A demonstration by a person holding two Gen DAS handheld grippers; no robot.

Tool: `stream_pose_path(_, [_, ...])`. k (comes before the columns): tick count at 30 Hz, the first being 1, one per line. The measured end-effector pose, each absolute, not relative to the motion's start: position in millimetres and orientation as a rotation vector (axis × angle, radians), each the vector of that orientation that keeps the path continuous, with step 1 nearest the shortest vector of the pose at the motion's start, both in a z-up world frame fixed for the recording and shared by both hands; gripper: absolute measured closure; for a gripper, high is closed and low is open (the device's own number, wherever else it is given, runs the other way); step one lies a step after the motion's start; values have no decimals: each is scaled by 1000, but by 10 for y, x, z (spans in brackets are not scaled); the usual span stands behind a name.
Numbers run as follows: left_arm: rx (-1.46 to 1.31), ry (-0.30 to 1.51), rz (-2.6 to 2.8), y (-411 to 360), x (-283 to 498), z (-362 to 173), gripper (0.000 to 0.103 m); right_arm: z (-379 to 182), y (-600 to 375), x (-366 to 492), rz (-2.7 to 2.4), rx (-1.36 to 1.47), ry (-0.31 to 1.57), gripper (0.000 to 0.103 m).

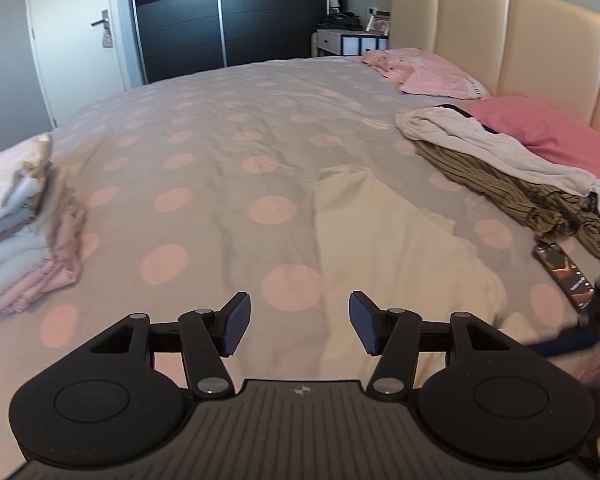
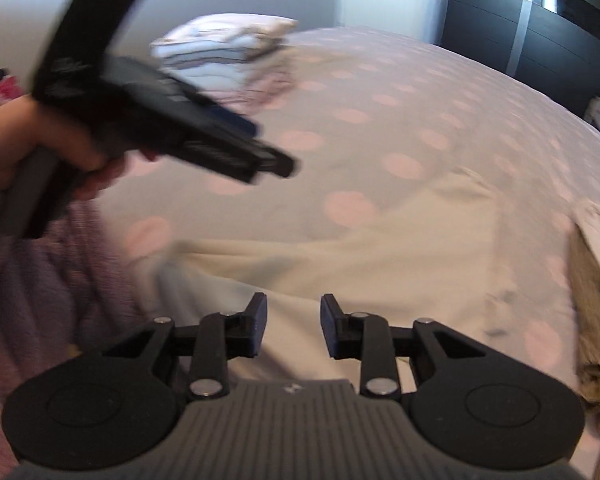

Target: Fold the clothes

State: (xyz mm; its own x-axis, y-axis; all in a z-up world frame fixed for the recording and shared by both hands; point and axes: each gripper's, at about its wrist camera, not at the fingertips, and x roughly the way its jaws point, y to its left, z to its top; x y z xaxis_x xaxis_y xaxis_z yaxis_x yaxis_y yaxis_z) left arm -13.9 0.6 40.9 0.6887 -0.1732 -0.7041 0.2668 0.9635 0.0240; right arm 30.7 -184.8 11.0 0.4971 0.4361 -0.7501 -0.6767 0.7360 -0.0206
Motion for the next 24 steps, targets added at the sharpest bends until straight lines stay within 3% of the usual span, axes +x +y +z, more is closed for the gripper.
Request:
stream_pose_path(6, [128, 832, -326, -290, 12, 186, 49, -260, -2299, 843, 391, -243, 860, 71])
stream_pose_path(10, [137, 873, -375, -480, 121, 24, 63, -408, -2357, 966, 381, -173, 888, 71])
stream_pose_path(13, [141, 899, -409, -611, 200, -79, 64, -498, -2371, 1036, 388, -125, 904, 71])
stream_pose_path(14, [138, 900, -416, -636, 221, -89, 64, -528, -2375, 1059, 391, -108, 909, 73])
stream_pose_path(16, [135, 899, -427, -677, 247, -92, 64, -588, -2384, 1106, 395, -76, 920, 95])
stream_pose_path(17, [133, 900, -430, -686, 257, -96, 64, -618, -2388, 1129, 398, -60, 925, 98])
stream_pose_path(21, [114, 907, -427, -695, 289, -87, 63, -677, -2367, 1177, 423, -13, 929, 101])
stream_pose_path(24, [78, 894, -418, -630, 273, 1, 53, -458, -2093, 951, 526, -86, 845, 101])
